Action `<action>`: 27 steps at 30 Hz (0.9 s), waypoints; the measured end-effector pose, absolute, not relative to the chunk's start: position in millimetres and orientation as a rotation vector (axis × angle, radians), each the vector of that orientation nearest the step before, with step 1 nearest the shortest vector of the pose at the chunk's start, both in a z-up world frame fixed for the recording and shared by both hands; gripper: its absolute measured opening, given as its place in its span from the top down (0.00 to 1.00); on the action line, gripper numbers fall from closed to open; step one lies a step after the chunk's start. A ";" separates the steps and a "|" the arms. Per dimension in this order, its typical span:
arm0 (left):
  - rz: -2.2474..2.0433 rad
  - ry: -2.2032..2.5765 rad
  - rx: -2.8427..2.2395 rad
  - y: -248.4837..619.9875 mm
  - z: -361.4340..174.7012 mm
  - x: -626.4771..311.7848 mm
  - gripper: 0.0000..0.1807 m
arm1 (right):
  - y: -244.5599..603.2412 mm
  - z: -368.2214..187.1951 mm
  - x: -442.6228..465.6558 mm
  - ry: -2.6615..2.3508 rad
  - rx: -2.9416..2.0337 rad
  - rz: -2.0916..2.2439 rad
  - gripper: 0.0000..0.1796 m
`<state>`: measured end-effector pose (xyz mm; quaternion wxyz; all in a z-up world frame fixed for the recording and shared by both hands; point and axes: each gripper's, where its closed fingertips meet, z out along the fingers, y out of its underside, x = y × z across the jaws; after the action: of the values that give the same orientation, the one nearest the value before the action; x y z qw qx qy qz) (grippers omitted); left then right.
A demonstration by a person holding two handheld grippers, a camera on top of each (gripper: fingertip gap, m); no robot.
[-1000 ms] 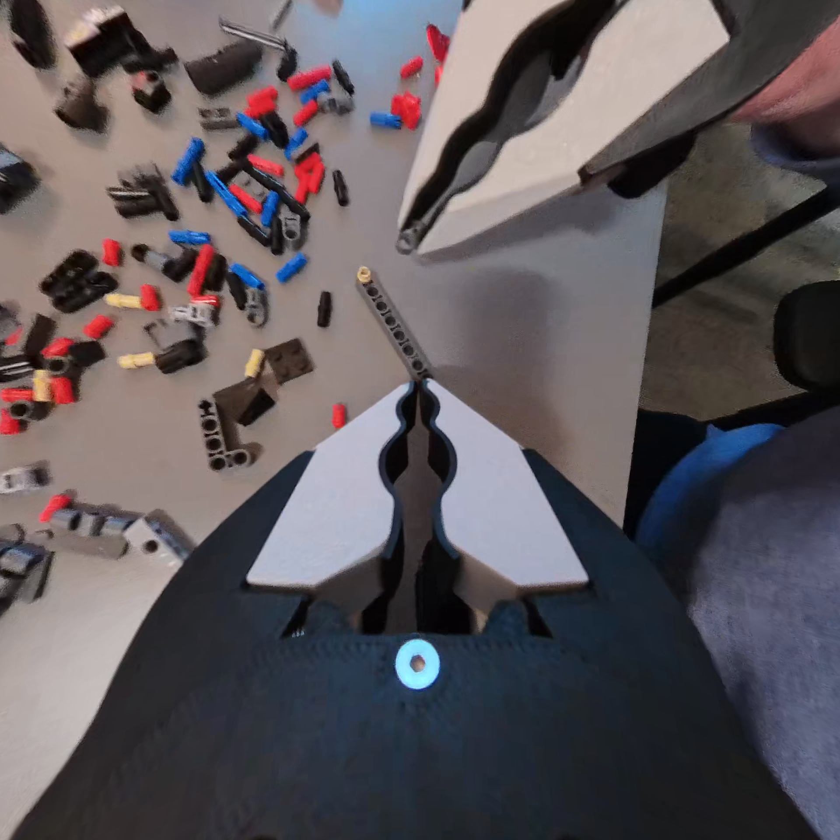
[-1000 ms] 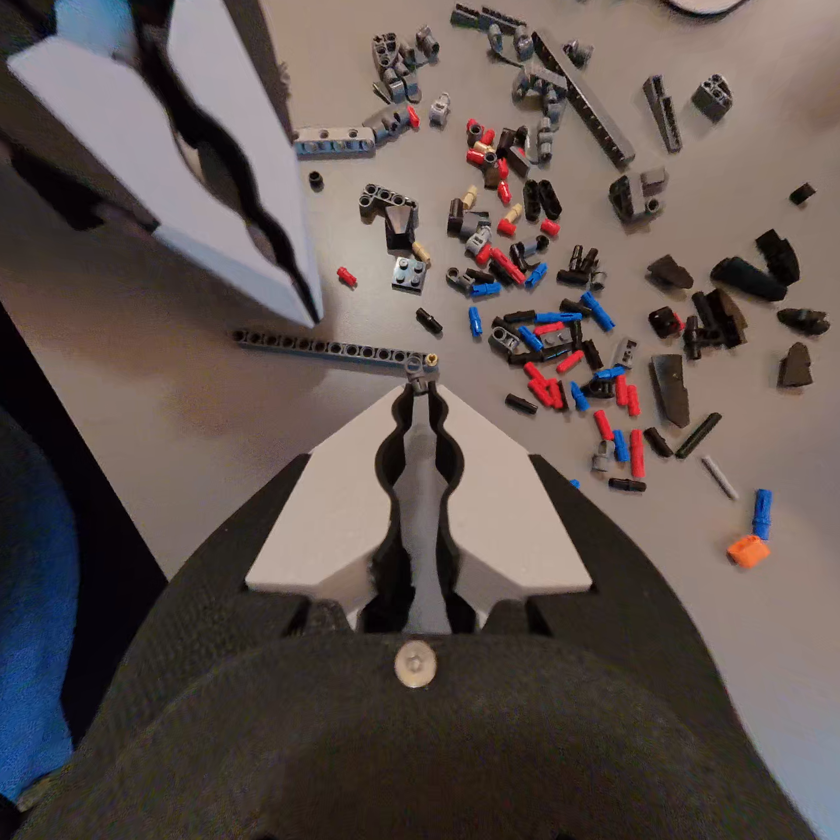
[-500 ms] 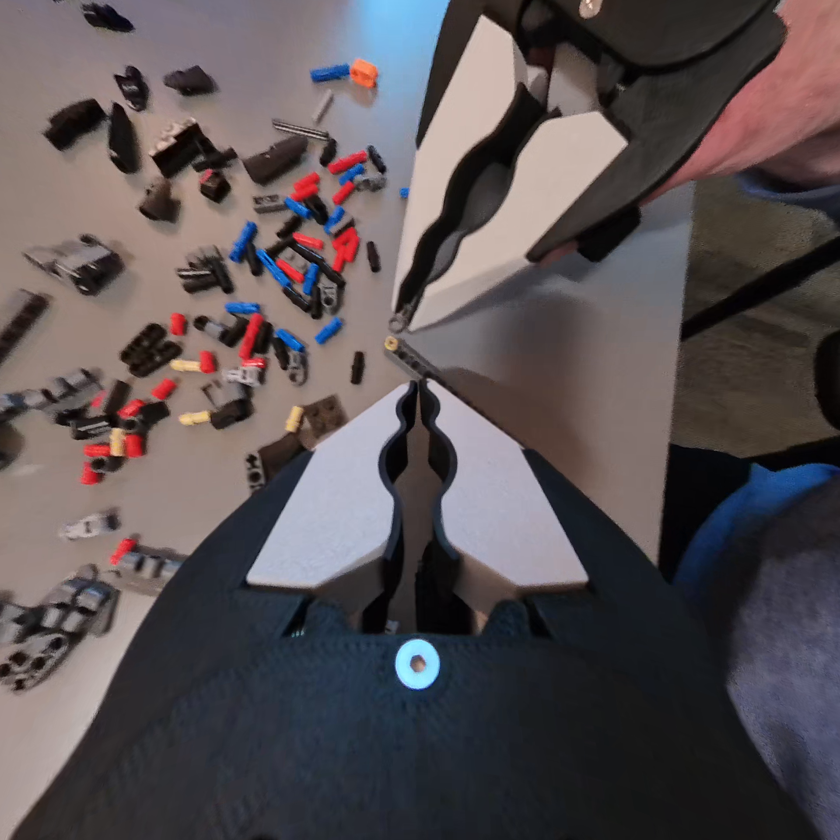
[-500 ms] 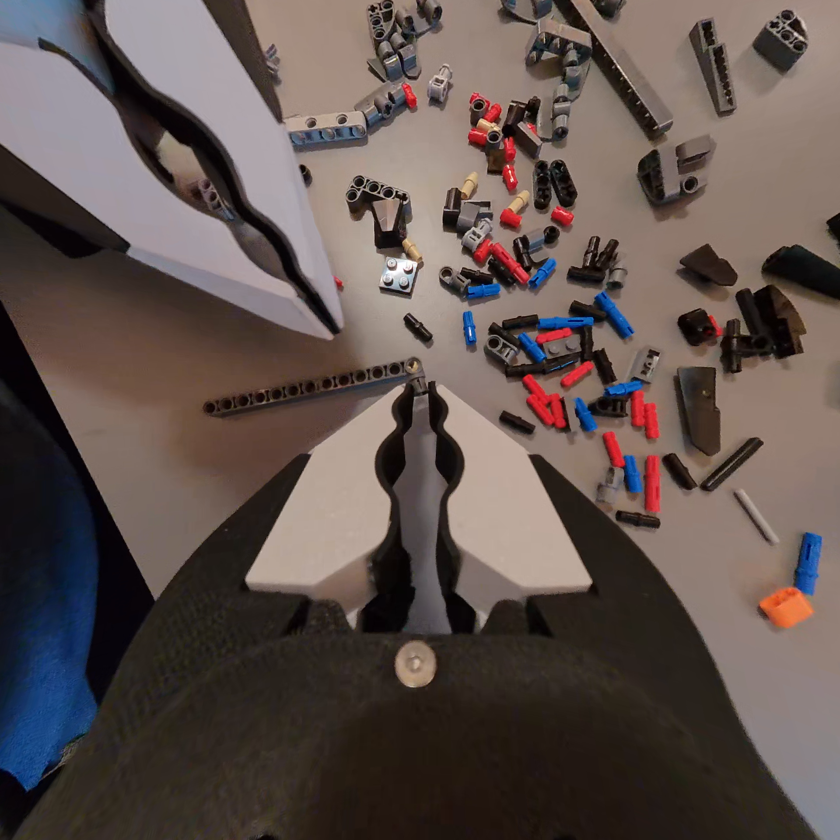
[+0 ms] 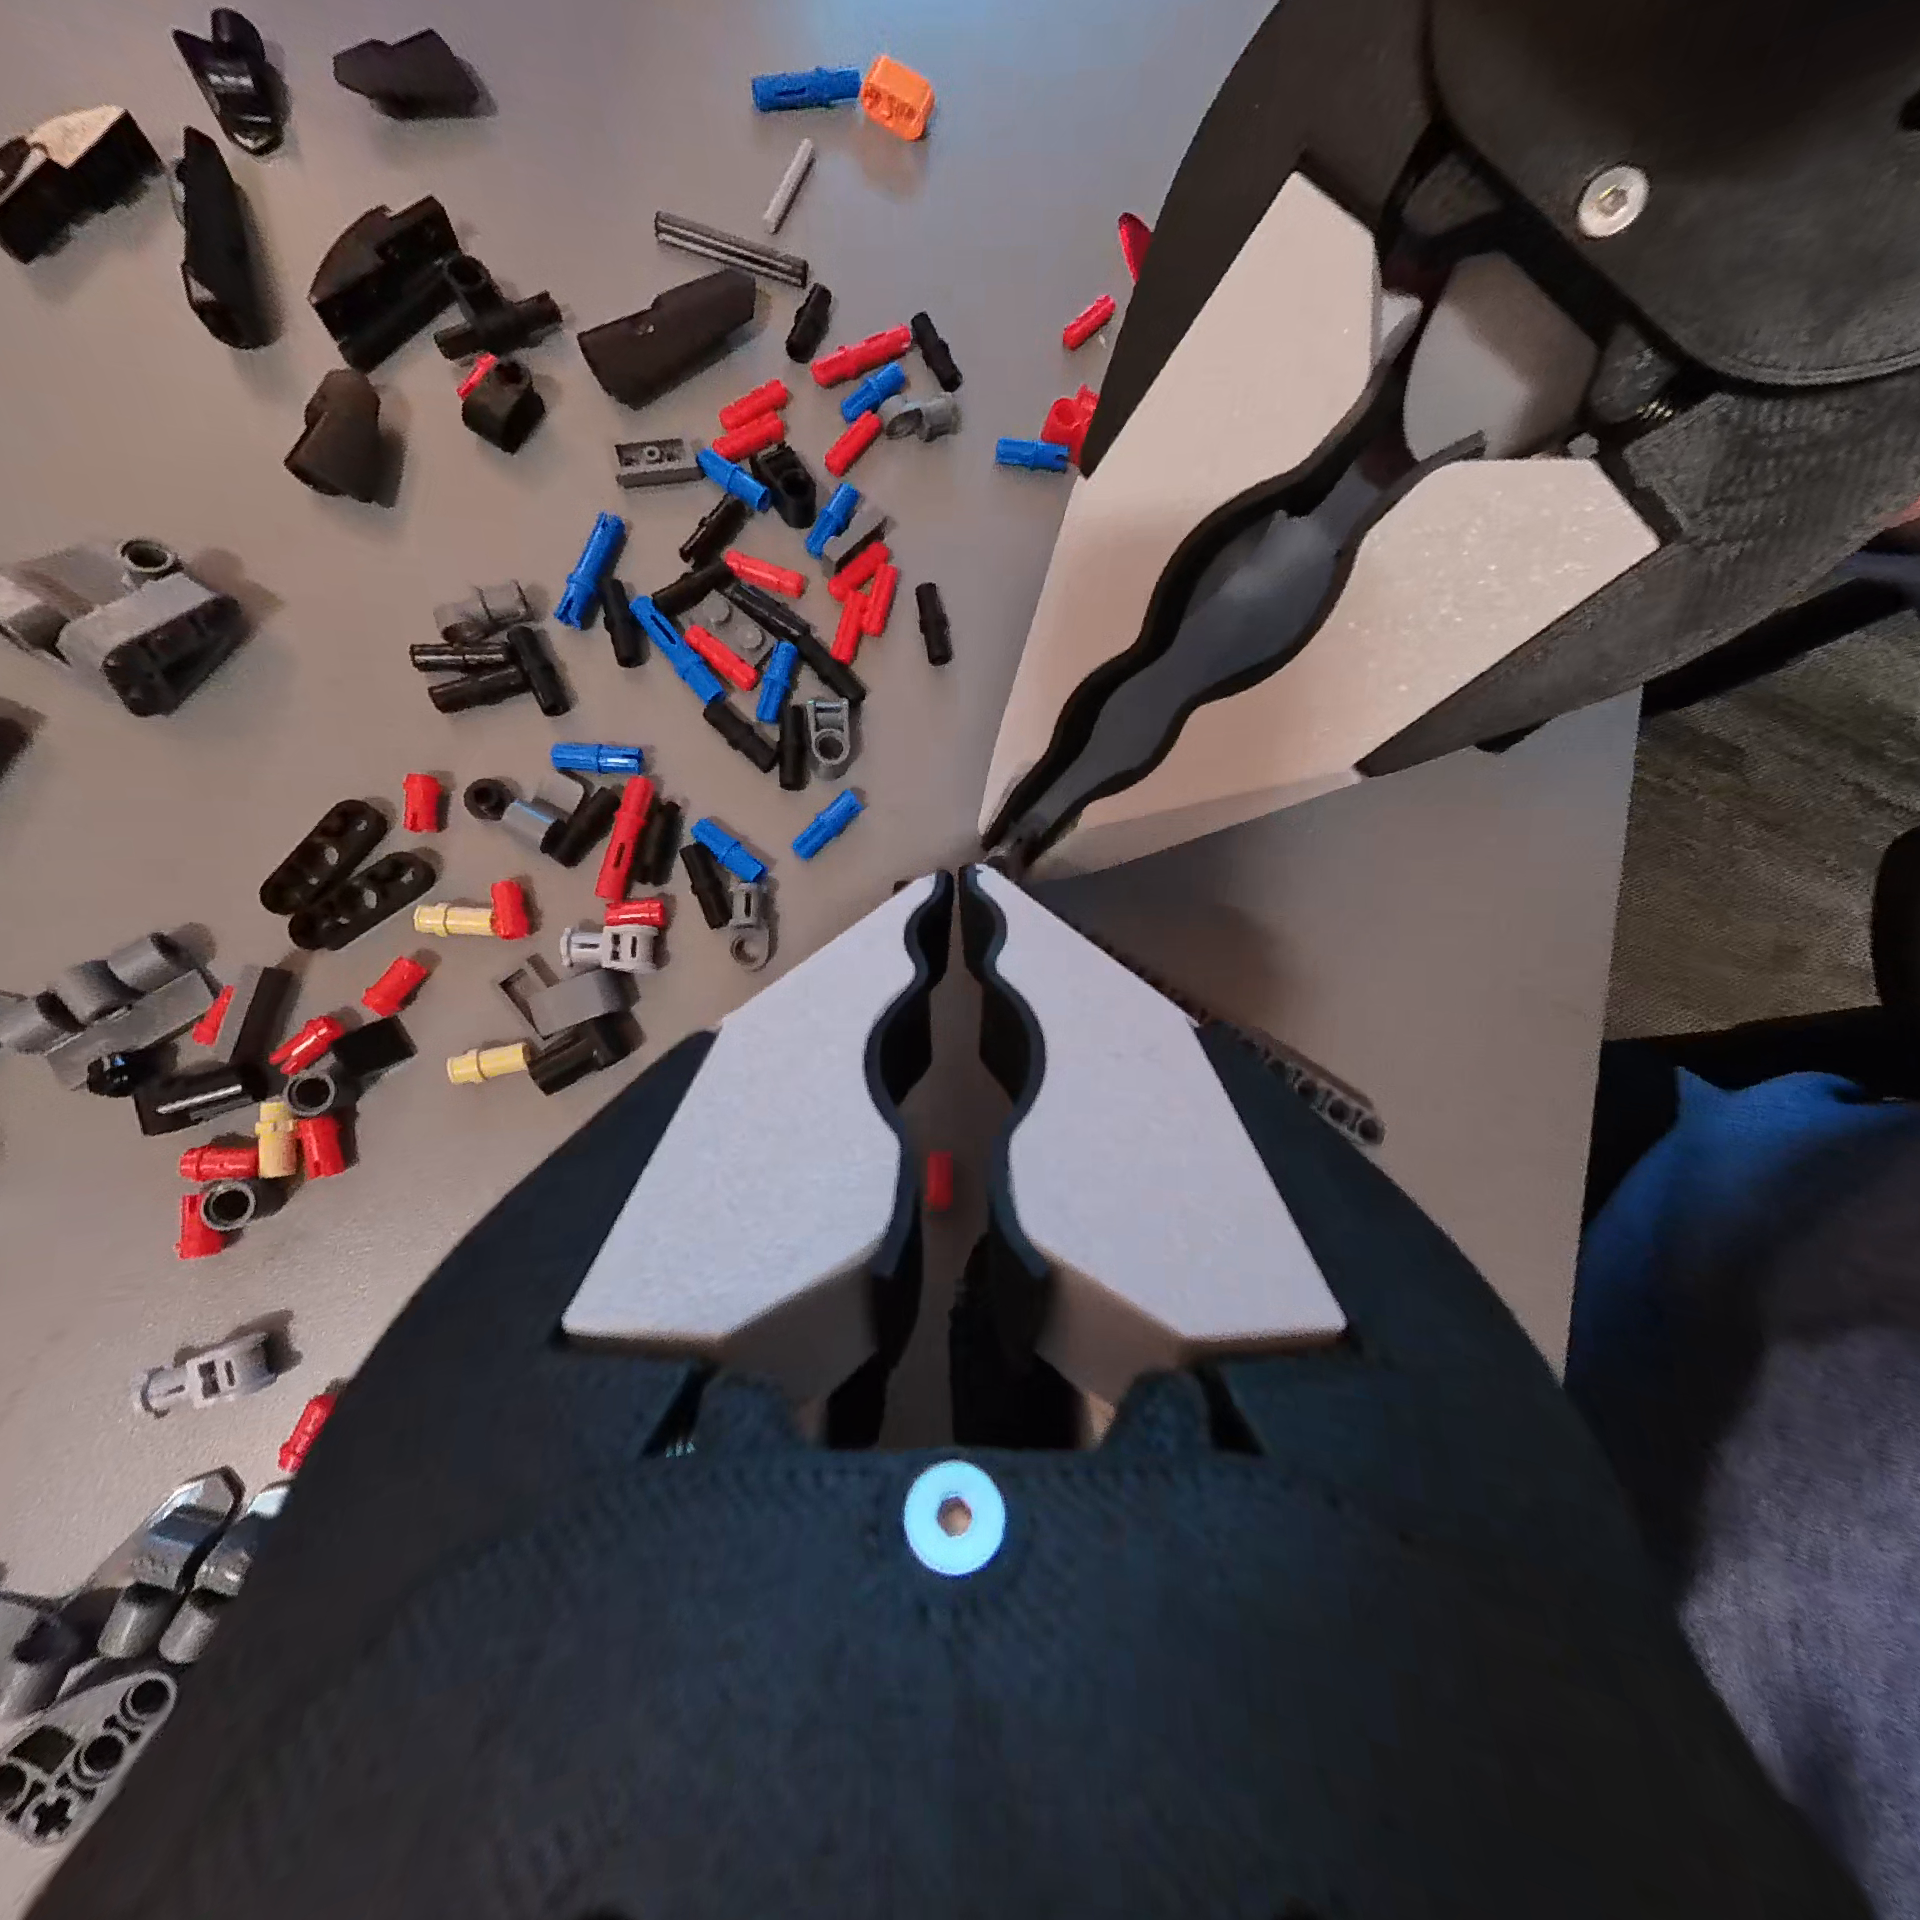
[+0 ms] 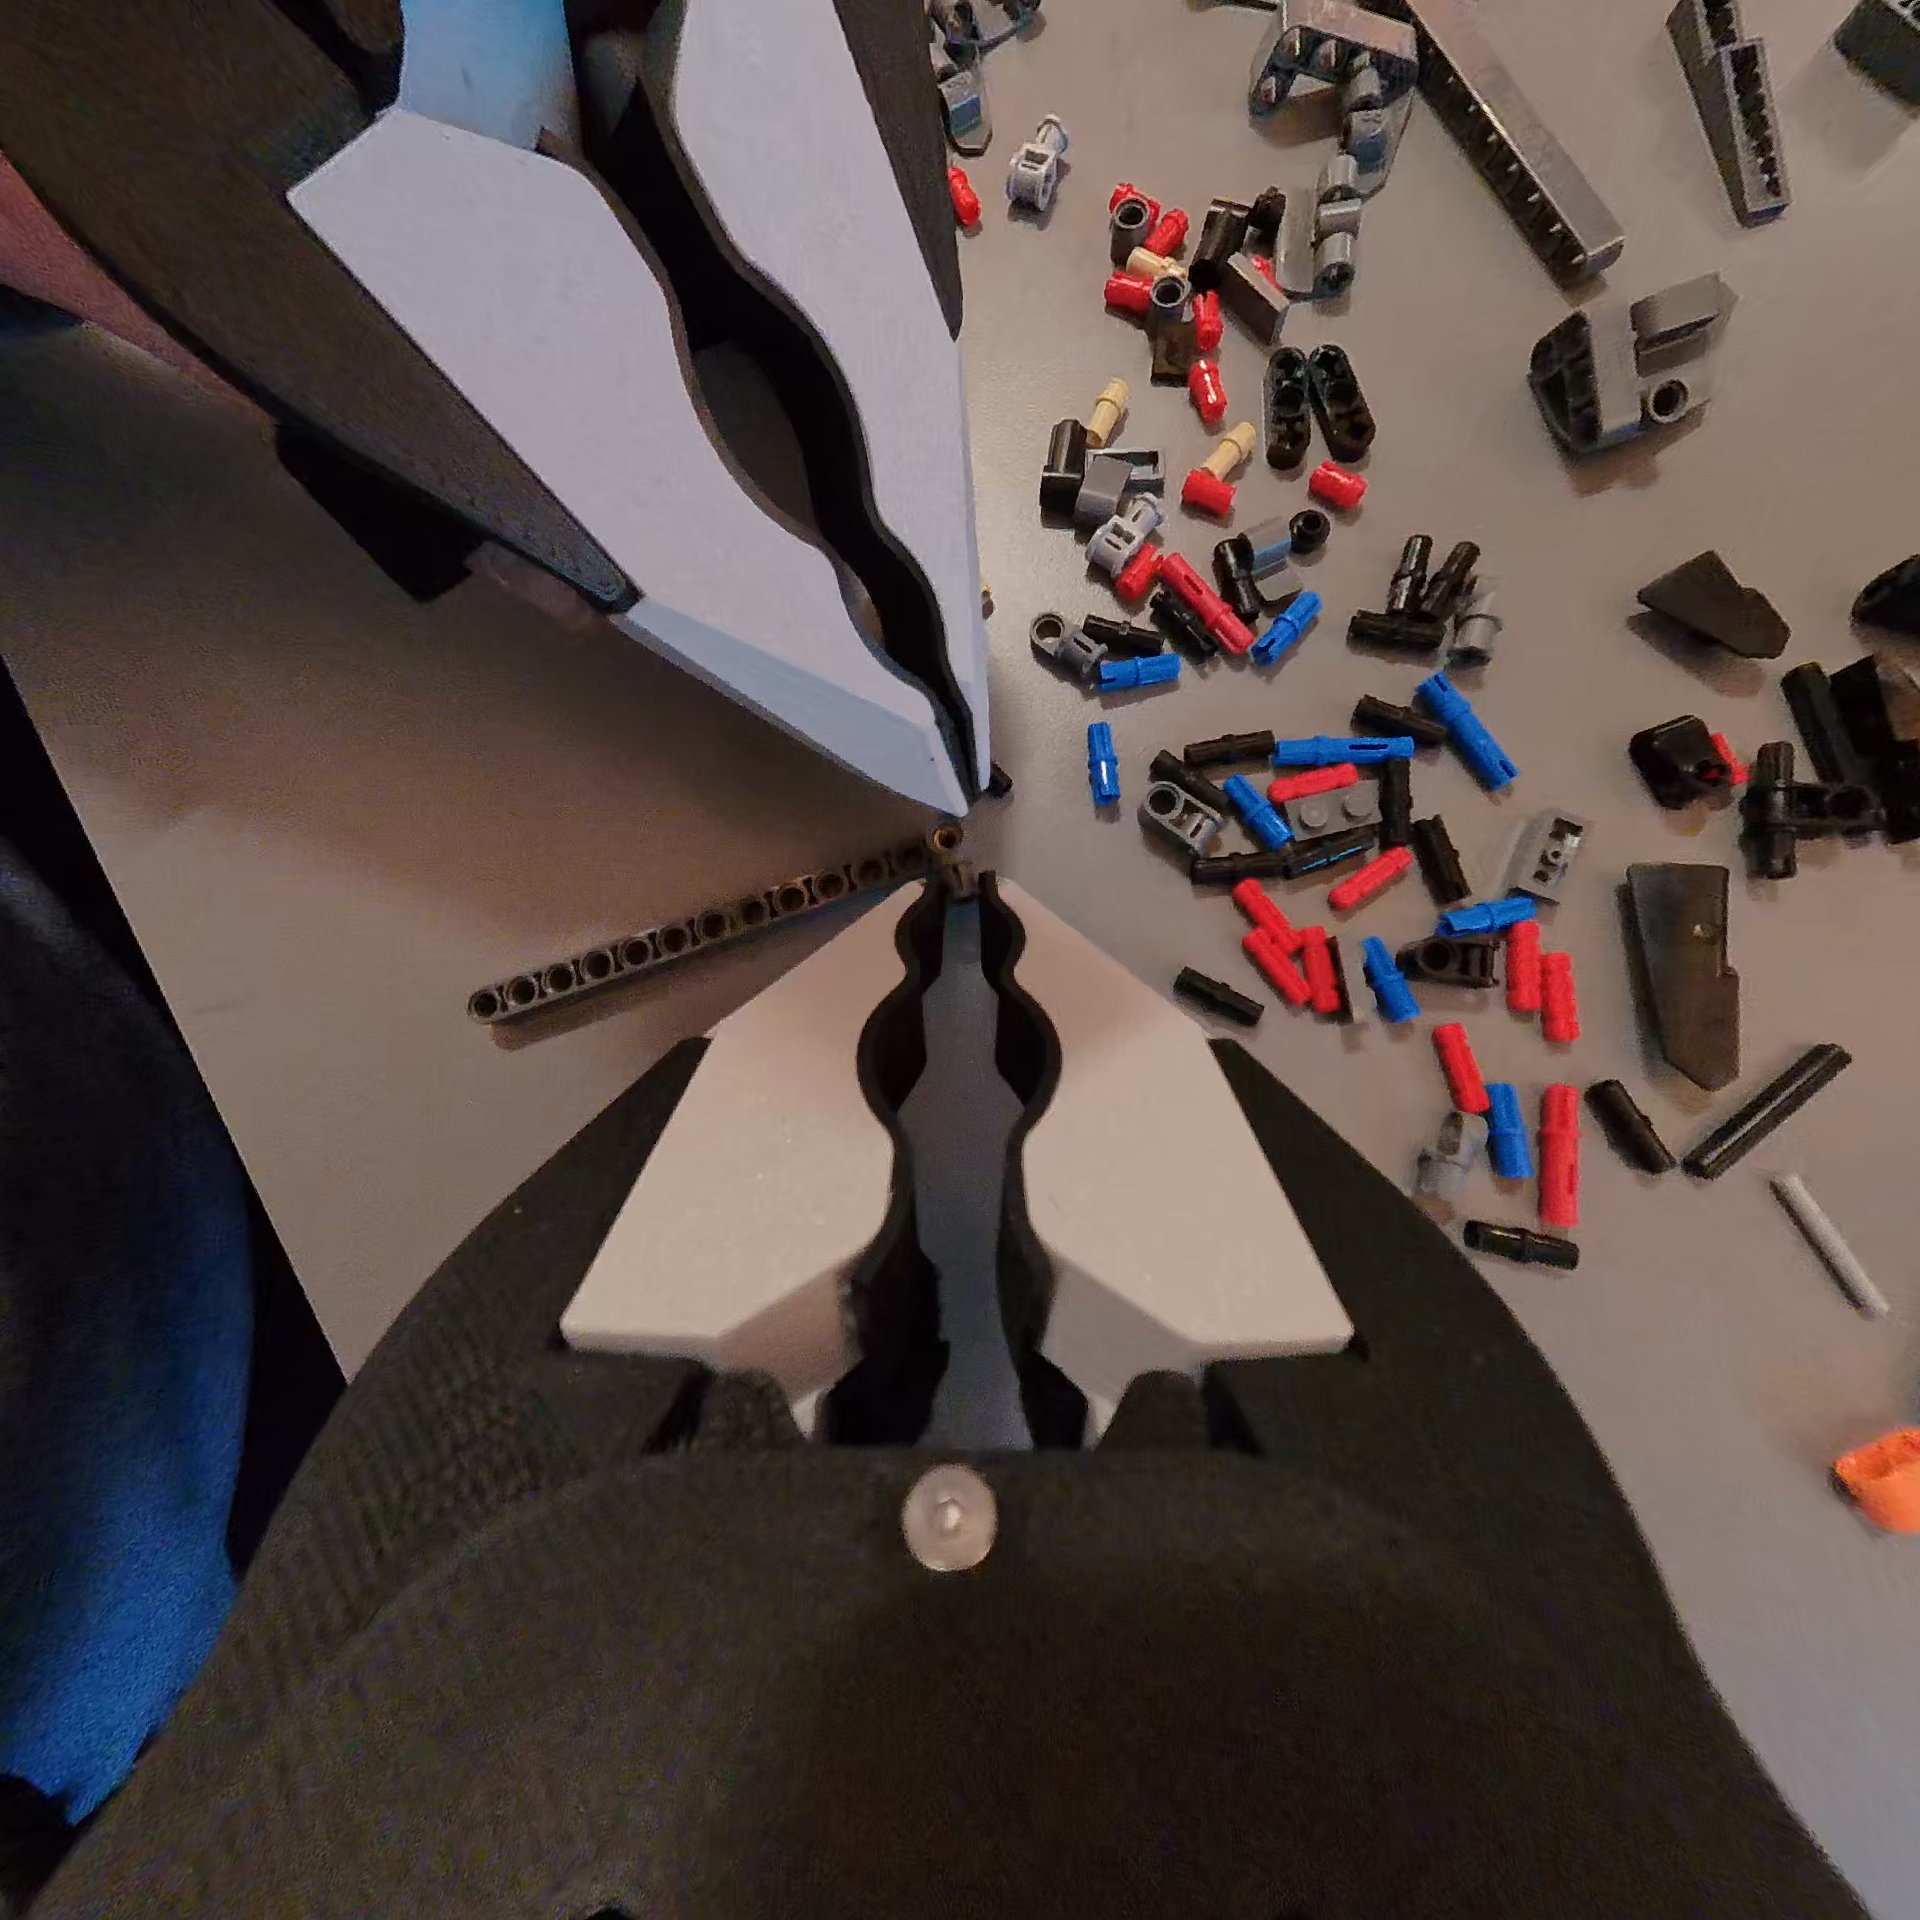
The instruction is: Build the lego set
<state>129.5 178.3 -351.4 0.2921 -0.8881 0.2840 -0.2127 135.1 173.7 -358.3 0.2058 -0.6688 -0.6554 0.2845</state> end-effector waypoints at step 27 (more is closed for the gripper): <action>-0.387 0.844 -2.311 172.3 -352.9 130.9 1.00 | 171.8 -361.5 134.2 -1.943 -1.815 0.621 0.98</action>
<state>130.9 172.3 -352.9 0.3200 -0.8791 0.3211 -0.1473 134.2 171.8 -361.5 0.2044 -0.6507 -0.6966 0.2225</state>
